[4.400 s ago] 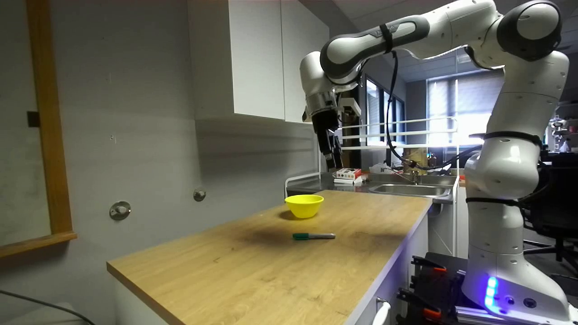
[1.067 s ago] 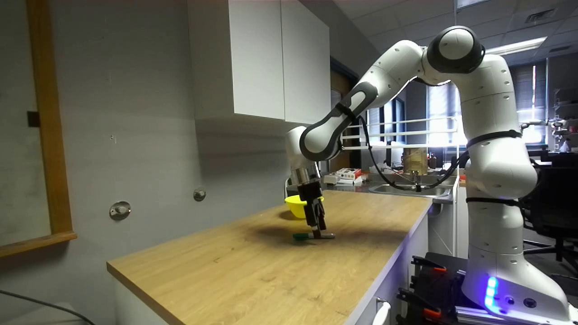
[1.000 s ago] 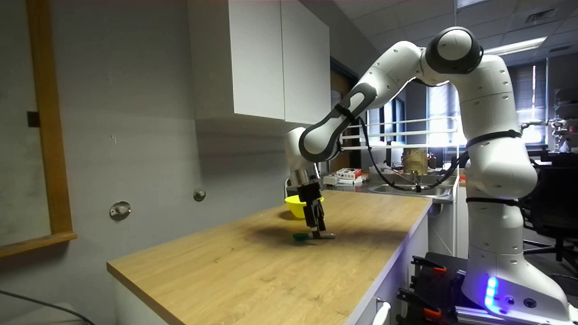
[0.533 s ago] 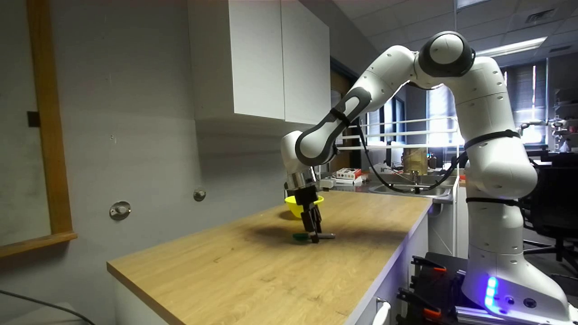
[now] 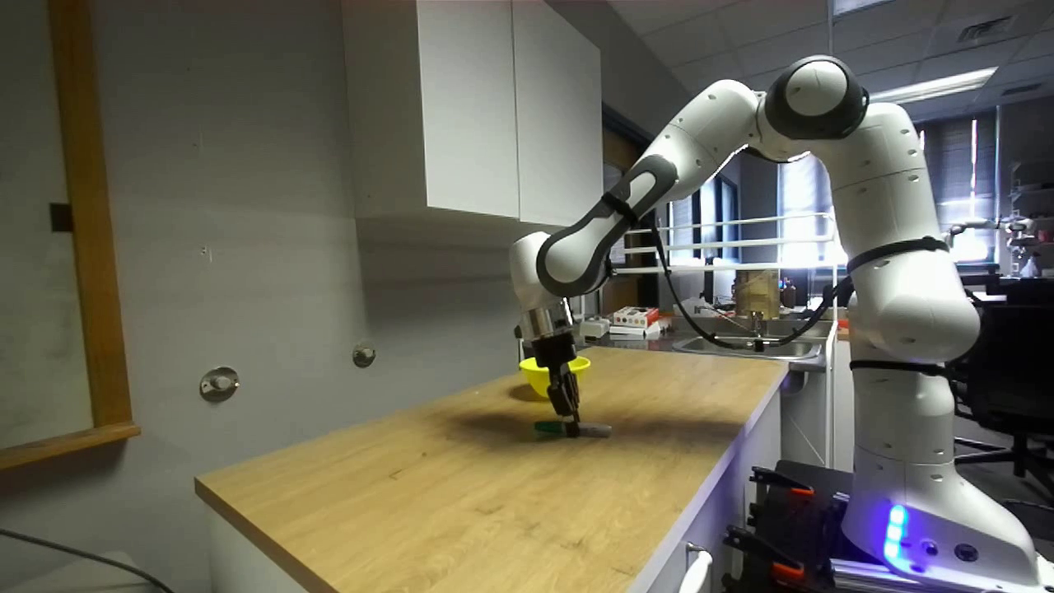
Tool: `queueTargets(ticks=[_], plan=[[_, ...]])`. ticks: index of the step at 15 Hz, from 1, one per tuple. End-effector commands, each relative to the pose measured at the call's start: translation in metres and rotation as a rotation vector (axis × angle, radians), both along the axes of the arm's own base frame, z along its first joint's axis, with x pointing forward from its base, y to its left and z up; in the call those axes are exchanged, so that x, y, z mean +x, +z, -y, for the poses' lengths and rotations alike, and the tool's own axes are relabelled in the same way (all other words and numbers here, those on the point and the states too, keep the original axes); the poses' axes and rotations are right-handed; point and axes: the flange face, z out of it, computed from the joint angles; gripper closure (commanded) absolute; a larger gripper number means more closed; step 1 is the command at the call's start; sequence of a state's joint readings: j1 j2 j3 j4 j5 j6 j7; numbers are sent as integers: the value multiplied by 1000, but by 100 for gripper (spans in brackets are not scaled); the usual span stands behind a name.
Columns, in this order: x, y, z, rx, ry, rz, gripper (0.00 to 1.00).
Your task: Place marker into the yellow bowl
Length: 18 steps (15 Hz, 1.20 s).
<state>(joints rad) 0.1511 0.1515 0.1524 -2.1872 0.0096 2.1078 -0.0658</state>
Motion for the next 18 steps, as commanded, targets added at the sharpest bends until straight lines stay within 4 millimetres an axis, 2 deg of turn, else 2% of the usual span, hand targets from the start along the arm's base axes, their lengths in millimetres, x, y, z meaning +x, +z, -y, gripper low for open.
queueTargets(ticks=[1,5,11,14,18], plan=[[0,0,0,-23,7,0,93],[-6,23,-10,-18,-3,28,92],[-4,90,-14,-46,-24,103,92],[12,122,-10,-43,-50,134,94],[52,160,-3,-28,-82,173,94]])
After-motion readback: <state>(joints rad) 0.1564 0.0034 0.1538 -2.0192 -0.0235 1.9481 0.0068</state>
